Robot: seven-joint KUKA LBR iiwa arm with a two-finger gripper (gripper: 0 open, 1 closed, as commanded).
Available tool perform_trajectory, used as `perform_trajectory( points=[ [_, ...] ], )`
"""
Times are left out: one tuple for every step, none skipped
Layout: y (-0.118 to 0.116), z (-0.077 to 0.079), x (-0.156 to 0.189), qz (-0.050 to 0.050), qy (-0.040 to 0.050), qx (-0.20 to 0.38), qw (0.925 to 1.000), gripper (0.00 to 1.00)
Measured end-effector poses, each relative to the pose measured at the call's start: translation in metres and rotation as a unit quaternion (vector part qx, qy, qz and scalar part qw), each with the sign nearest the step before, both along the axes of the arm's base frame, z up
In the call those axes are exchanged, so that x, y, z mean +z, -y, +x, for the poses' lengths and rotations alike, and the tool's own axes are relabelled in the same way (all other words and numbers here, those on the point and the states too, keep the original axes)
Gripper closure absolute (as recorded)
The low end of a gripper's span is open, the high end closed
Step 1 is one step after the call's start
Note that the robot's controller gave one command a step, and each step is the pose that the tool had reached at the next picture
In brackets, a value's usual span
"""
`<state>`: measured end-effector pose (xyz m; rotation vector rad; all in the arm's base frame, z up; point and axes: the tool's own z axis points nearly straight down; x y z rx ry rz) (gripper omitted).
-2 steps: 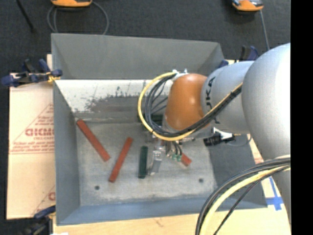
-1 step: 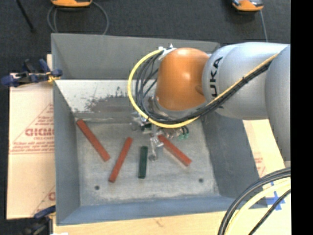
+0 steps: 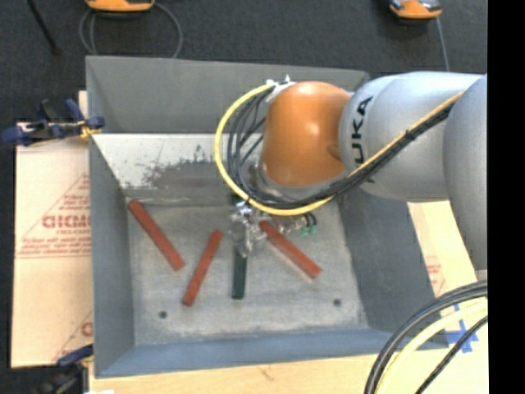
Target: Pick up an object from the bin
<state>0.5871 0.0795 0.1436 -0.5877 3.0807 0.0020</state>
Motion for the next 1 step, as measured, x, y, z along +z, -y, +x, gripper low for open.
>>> perform_trajectory(
  points=[
    [0.0001, 0.0, -0.0001, 0.0, -0.0002, -0.001, 1.0, 0.0]
  ],
)
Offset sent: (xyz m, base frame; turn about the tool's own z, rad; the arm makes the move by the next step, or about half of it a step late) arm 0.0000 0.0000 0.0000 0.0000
